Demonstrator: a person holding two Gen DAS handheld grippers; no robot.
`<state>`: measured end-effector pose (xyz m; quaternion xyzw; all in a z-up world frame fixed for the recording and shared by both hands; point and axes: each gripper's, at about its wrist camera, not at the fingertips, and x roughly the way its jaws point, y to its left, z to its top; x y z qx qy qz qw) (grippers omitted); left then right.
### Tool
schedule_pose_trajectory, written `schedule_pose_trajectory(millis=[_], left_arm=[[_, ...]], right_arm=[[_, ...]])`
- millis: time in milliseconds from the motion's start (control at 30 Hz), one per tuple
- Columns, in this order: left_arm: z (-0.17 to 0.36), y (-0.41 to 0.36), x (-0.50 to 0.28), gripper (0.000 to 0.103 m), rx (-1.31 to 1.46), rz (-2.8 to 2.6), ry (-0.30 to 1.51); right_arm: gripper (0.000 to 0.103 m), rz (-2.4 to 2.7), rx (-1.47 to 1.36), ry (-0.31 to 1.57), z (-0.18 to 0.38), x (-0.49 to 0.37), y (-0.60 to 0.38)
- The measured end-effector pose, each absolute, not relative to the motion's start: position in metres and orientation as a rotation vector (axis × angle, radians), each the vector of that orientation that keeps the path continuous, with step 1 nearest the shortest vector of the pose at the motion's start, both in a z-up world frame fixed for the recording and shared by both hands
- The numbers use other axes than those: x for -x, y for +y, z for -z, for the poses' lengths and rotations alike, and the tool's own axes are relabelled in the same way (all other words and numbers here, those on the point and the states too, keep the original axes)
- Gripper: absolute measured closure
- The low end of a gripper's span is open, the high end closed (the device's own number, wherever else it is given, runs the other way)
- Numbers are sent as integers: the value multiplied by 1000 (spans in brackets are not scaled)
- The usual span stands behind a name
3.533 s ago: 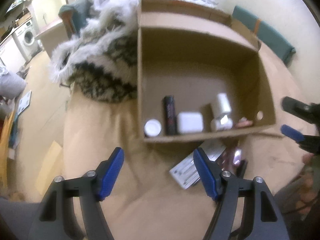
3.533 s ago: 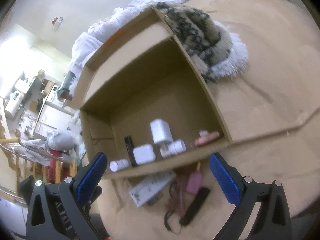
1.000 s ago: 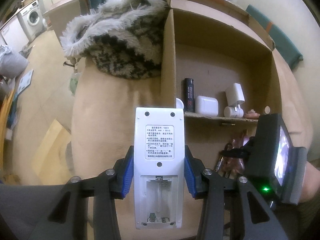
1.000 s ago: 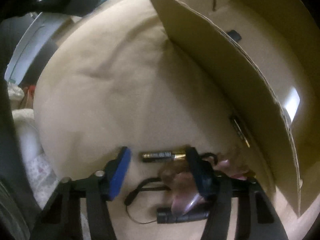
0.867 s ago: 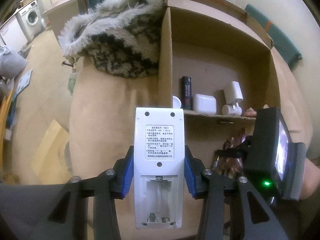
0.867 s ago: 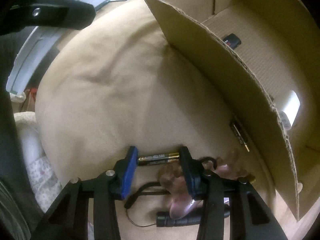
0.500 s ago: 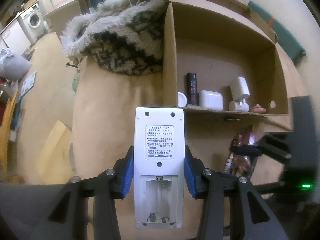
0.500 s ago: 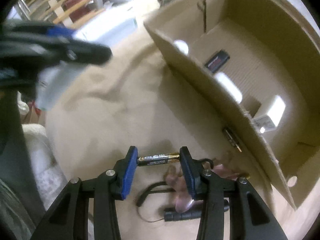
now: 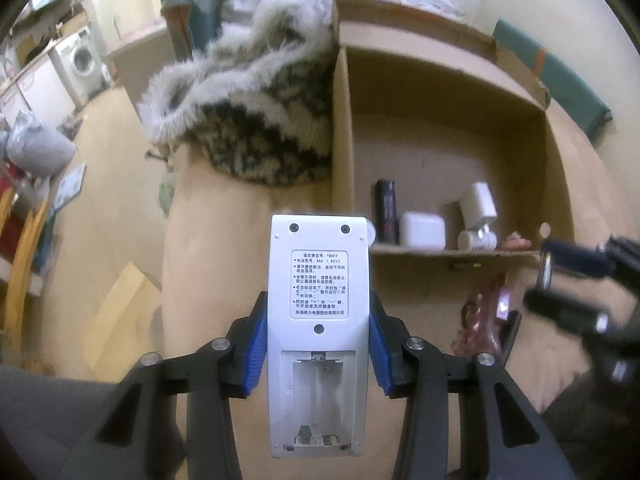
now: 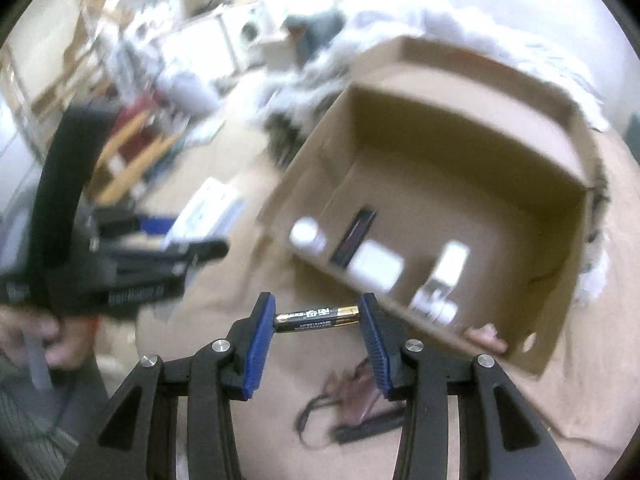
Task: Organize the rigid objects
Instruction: 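Lower the battery tester and battery into the box and open both grippers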
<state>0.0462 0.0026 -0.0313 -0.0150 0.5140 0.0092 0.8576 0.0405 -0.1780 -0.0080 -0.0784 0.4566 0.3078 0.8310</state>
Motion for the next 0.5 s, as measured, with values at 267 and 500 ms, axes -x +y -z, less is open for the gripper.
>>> schedule_pose_trajectory(millis=[267,500], left_arm=[[-3,-15,-69,62,38,25,1009],[-18,-38,-116,62,30,62,964]], right_arm=[[57,-457,12,908,-1,-72,-205],[57,-335,-97,960,9,-101,-236]])
